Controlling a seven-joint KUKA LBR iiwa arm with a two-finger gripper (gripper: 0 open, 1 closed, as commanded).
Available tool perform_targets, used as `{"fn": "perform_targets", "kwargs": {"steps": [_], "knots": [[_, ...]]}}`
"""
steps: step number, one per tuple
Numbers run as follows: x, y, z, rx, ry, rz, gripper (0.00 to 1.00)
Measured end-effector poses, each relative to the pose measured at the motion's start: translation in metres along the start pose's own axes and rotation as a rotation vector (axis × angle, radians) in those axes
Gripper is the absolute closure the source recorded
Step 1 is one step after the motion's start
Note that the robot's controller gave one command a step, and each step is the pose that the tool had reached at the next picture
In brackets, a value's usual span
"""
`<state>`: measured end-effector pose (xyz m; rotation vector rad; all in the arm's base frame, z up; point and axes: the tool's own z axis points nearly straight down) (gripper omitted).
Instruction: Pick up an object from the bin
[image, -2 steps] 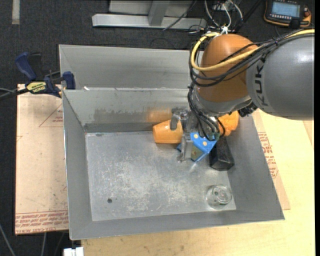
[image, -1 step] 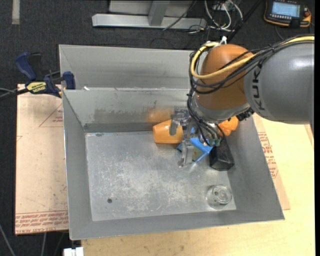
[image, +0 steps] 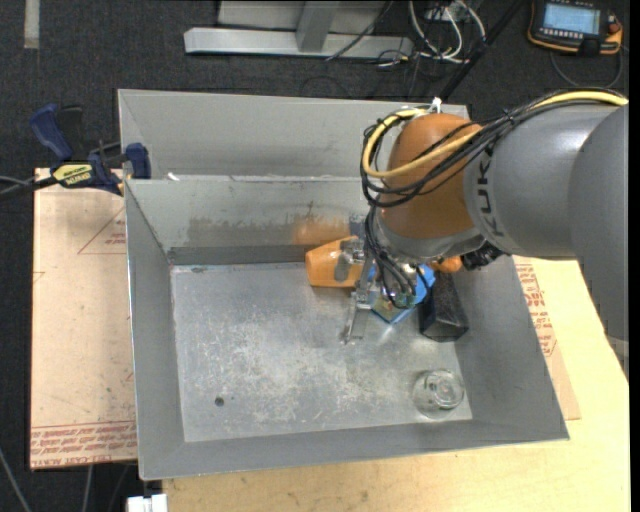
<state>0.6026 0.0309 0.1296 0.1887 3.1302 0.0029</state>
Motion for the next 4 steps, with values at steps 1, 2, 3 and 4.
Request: {"fn": "perform_targets", "kwargs": {"steps": [1,2,3,4], "knots": [[-0.017,-0.022,0.026,-0.006,0.004,-0.080,0.00],[-0.029,-0.037,0.027,-0.007,-0.004,-0.257,0.00],[-0.054,-0.064,0.036,-0.020,-0.020,-0.088,0.00],[-0.047,-0.050,0.032,-0.024,-0.022,-0.061,1.00]]}}
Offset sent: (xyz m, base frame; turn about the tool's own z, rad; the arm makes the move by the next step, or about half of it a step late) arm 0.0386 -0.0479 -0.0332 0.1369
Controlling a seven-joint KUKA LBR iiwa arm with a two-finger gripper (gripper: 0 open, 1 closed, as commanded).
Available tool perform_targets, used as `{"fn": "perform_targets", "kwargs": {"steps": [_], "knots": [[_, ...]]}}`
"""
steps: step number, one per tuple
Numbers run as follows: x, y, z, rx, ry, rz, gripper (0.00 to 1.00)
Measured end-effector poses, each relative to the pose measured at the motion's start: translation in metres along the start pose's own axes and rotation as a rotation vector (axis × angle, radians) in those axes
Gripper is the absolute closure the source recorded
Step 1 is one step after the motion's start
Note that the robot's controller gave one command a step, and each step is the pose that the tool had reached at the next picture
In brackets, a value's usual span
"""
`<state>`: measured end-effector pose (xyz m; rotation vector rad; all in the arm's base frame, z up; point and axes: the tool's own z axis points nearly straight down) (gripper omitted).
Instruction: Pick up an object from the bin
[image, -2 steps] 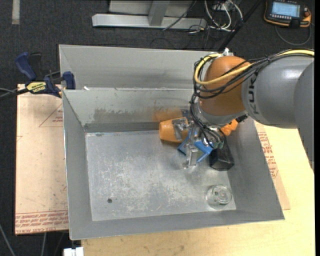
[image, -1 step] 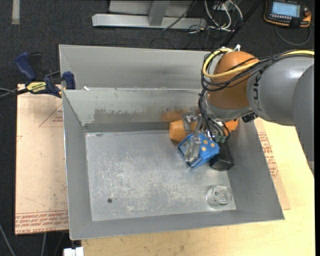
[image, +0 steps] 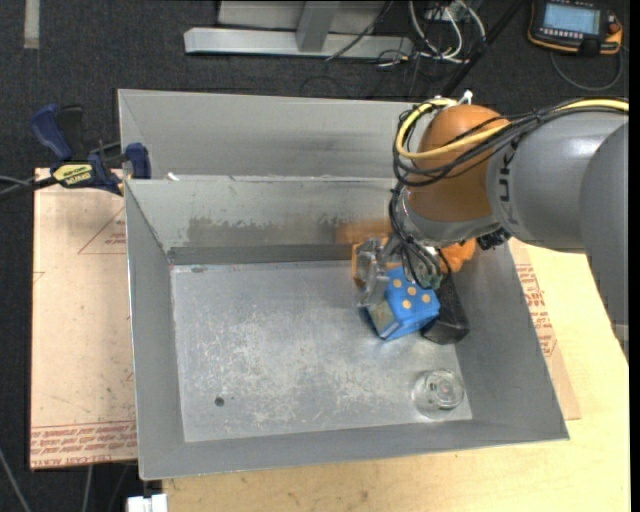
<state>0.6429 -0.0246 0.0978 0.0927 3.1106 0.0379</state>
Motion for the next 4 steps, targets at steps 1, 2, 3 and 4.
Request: {"fn": "perform_targets", "kwargs": {"steps": [1,2,3,4], "knots": [[0.000,0.000,0.000,0.000,0.000,0.000,1.00],[0.006,-0.001,-0.033,0.006,0.019,-0.001,1.00],[0.016,-0.010,-0.066,0.003,0.003,0.081,1.00],[0.029,-0.020,-0.078,0.006,0.010,0.142,1.00]]}}
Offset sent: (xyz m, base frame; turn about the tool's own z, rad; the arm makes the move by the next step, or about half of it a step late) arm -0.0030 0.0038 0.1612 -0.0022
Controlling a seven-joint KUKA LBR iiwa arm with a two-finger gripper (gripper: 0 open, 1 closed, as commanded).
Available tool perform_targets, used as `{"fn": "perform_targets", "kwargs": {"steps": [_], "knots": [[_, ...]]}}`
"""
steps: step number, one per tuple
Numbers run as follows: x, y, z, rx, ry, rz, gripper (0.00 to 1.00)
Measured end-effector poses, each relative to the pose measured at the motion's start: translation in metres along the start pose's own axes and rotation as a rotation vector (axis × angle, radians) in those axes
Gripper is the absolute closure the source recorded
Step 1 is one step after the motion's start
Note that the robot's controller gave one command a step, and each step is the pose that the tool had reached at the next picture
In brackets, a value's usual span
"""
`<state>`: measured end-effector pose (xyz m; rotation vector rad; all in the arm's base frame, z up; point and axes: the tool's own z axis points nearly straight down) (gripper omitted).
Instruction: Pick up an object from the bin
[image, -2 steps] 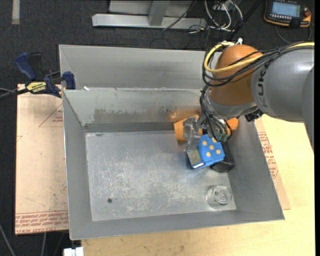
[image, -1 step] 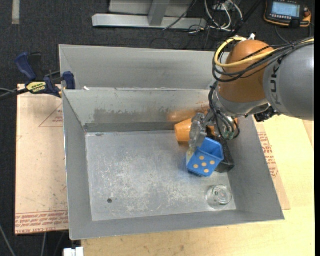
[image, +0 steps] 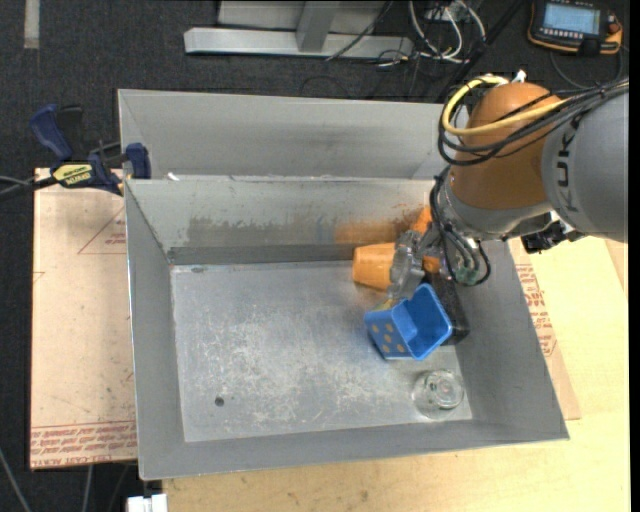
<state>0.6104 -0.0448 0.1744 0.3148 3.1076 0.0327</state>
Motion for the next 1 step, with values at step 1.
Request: {"fn": "perform_targets", "kwargs": {"steps": [1], "knots": [[-0.0032,0.0077,-0.0100,0.001,-0.003,-0.241,1.00]]}}
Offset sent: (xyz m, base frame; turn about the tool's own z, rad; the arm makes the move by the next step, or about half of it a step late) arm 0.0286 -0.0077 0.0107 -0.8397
